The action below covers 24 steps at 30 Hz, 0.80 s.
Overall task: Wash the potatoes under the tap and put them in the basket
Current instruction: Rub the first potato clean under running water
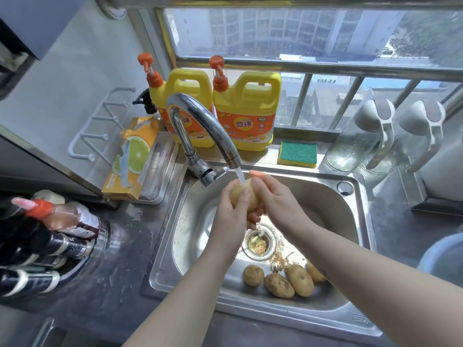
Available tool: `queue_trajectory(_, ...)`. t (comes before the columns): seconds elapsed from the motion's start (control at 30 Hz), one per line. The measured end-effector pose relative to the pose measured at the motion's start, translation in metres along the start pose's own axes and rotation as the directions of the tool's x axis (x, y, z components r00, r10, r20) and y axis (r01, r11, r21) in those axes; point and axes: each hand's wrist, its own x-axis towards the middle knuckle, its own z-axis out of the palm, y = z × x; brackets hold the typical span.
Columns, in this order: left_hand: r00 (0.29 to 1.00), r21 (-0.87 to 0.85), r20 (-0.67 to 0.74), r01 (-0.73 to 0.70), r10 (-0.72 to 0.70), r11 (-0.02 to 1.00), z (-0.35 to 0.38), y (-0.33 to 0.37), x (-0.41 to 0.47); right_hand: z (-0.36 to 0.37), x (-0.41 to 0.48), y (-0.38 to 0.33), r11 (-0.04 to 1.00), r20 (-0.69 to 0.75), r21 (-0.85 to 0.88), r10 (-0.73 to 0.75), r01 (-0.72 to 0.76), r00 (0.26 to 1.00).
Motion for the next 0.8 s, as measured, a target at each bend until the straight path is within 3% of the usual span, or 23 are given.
queue_trajectory(0.07,0.999,-0.022,-0.040,0.005,-0.006,1.000,0.001,0.002,0.003,-0.001,-0.002,0.000,0.999,0.019,-0.048,-0.020,0.021,1.000)
queue_trajectory(0.2,0.980,-0.107,-0.115,0.151,-0.163,0.983,-0.001,0.007,0.009,-0.012,-0.003,-0.001,0.980,0.086,-0.170,-0.088,0.101,0.992)
queue_trajectory(0.4,0.938,-0.290,-0.097,0.294,-0.334,0.911,-0.005,0.011,0.011,-0.022,-0.006,0.000,0.953,0.152,-0.249,-0.139,0.174,0.979)
queue_trajectory(0.63,0.994,0.062,0.054,0.090,-0.094,0.994,-0.019,0.000,0.008,-0.019,-0.004,-0.001,0.933,0.163,-0.324,-0.108,0.156,0.981)
queue_trajectory(0.8,0.988,0.167,0.149,0.014,-0.040,0.986,-0.022,0.005,0.013,-0.020,-0.005,-0.007,0.915,0.156,-0.347,-0.160,0.205,0.975)
